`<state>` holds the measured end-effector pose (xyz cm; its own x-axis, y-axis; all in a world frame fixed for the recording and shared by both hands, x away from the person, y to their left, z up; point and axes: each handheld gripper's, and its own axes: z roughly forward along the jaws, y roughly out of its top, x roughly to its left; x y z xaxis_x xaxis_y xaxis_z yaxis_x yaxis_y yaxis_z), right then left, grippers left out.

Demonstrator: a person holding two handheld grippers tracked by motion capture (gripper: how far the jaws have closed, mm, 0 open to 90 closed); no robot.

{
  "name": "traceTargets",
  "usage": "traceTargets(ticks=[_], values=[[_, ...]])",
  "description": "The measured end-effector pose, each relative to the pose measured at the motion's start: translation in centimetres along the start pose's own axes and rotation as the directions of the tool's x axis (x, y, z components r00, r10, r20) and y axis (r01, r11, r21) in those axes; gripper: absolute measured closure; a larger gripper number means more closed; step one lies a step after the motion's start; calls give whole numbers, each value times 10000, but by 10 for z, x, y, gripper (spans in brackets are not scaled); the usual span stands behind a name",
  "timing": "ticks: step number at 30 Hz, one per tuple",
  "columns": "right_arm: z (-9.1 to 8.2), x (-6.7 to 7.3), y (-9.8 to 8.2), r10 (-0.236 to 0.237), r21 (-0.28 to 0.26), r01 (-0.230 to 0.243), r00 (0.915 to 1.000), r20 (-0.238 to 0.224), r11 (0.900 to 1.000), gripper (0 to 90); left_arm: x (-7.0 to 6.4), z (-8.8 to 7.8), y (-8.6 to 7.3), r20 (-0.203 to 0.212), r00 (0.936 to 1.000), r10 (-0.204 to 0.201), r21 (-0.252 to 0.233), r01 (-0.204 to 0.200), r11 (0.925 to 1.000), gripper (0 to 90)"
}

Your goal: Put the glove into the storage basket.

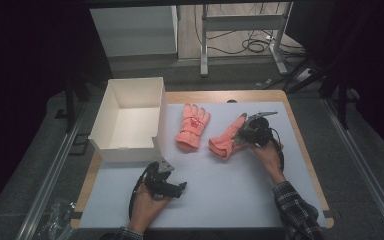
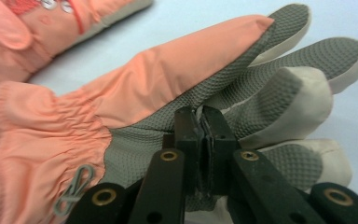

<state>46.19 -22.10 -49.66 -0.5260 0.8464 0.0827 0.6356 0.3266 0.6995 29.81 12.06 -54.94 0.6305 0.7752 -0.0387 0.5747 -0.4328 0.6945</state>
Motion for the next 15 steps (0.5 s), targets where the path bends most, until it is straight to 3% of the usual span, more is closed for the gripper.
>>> traceTargets(ticks=[5, 10, 13, 14, 15], values=[[-17, 0, 2, -209, -169, 200, 9984, -527, 9997, 874, 0, 0, 0, -1, 10000, 9, 9, -9, 10000, 39], [-30, 5, 4, -589, -257, 563, 9913, -1175, 9981, 875, 0, 0, 0, 1, 10000, 5, 8, -5, 10000, 39], [-42, 12, 5, -1148, -186, 1133, 9752, -1895, 9934, 874, 0, 0, 0, 2, 10000, 0, 8, 0, 10000, 39], [-42, 12, 5, -1148, -186, 1133, 9752, -1895, 9934, 874, 0, 0, 0, 2, 10000, 0, 8, 0, 10000, 39], [-44, 14, 5, -1280, -176, 1271, 9696, -2087, 9917, 875, 0, 0, 0, 2, 10000, 6, 12, -6, 10000, 39]])
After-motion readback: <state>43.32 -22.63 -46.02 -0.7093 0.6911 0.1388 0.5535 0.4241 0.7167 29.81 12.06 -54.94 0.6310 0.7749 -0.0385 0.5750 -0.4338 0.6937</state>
